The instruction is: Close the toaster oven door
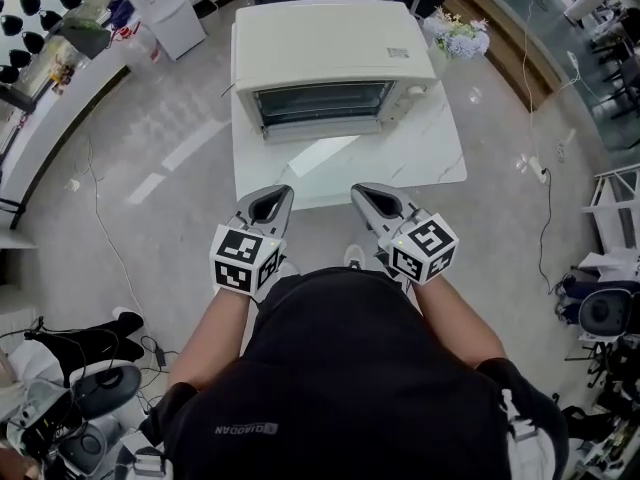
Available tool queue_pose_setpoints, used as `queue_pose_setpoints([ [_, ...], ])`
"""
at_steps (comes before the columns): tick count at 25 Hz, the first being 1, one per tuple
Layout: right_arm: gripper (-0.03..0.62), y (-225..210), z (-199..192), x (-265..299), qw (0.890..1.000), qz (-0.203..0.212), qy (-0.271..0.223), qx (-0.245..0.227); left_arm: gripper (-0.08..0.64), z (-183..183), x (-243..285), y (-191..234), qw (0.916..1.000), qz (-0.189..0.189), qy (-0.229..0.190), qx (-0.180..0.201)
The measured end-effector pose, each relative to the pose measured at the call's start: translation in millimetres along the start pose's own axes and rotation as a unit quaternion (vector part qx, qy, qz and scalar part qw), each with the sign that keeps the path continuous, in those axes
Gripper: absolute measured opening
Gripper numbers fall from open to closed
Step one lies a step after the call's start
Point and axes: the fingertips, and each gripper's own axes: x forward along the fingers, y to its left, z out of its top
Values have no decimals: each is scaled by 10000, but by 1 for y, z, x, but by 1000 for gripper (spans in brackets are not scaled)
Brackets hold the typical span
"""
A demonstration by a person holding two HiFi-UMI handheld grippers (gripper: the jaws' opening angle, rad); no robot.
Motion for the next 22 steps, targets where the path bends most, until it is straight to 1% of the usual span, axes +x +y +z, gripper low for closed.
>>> queue_pose_setpoints([
  [5,-5,-9,1,-3,9999,76,-90,28,3,0,6,-6,10000,72,45,4],
  [11,-5,-11,1,-6,9998,68,-180,50,3,2,7,-10,9999,89,93,59],
  [18,-3,-10,1,-5,9998,9,-211,53,3,4,6,-12,9999,15,104,130],
  [22,12,-7,4,-4,9996,-4,-266,16,3,4,4,-10,9999,-34,86,61],
])
